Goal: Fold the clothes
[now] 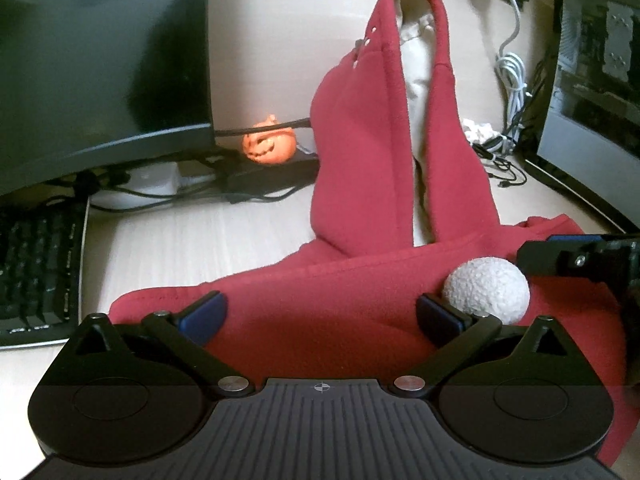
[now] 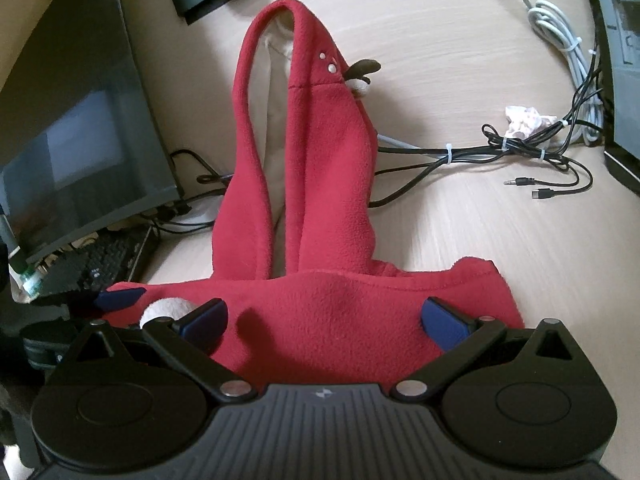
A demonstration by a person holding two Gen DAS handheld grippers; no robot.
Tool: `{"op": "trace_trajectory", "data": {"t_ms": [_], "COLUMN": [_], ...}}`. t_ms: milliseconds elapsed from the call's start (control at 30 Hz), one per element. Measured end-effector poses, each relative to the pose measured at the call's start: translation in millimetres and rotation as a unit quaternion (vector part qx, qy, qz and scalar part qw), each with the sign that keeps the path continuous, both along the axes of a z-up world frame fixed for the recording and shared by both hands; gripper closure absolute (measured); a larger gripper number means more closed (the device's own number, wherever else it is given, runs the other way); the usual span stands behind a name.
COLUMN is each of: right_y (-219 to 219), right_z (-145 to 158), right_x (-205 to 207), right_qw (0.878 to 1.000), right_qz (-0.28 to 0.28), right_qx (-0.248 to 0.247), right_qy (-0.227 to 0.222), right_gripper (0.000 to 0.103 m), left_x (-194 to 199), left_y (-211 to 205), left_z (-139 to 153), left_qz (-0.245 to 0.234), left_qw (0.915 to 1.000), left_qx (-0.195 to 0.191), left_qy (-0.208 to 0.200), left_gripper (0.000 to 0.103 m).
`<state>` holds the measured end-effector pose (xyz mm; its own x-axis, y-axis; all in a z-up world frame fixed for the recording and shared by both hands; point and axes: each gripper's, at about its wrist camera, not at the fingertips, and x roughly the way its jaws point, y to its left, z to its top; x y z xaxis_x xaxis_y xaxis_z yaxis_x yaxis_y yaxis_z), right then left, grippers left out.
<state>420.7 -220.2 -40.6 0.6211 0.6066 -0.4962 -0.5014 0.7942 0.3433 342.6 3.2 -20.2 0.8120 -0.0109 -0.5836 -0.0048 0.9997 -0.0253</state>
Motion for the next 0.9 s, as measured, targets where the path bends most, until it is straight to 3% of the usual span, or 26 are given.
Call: {"op": "trace_trajectory", "data": {"t_ms": [233,333,467,533,633,700,800,900], "right_y": [-17.1,-10.1,0.3,-11.7,-27.2,-37.0,-48.7,-55.3], "right_z": [-4.1,0.2,18.7,42.5,59.8,50.2,21.6,4.5], "right_x": [3.4,4.7,6.7,1.6,-0.5,13.0,35.4,30.7], "right_qw": [0.998,0.999,0.999,0.999,0.99,0.98,0.969,0.968], "right_qz": [0.003,0.006,0.0,-0.027,-0.072,-0.091,-0.097,-0.103], "right_qx": [0.056,0.029,-0.032,-0.04,-0.101,-0.161,-0.227,-0.23], "right_qy": [0.014,0.019,0.029,-0.009,-0.07,-0.071,-0.026,-0.007], "right_gripper": [0.0,0.0,0.0,0.0,0.0,0.0,0.0,0.0], "left_x": [1.9,4.1,14.5,7.0,-13.9,-21.6,-17.7,-6.4], "left_y": [2.1,3.5,10.3,11.7,8.6,-4.1,-26.2,-31.5], "left_z": [-1.0,-0.6,13.2,32.7,59.5,65.4,49.1,26.6], "left_qz": [-0.004,-0.004,-0.002,0.014,-0.014,-0.067,-0.098,-0.073], "left_qw": [1.0,0.9999,0.9981,0.9964,0.9834,0.9717,0.96,0.9562], "left_qx": [-0.005,-0.011,-0.037,-0.068,-0.177,-0.222,-0.244,-0.251], "left_qy": [-0.003,0.004,0.049,0.047,0.038,0.044,0.097,0.132], "left_gripper": [0.0,0.0,0.0,0.0,0.0,0.0,0.0,0.0]}}
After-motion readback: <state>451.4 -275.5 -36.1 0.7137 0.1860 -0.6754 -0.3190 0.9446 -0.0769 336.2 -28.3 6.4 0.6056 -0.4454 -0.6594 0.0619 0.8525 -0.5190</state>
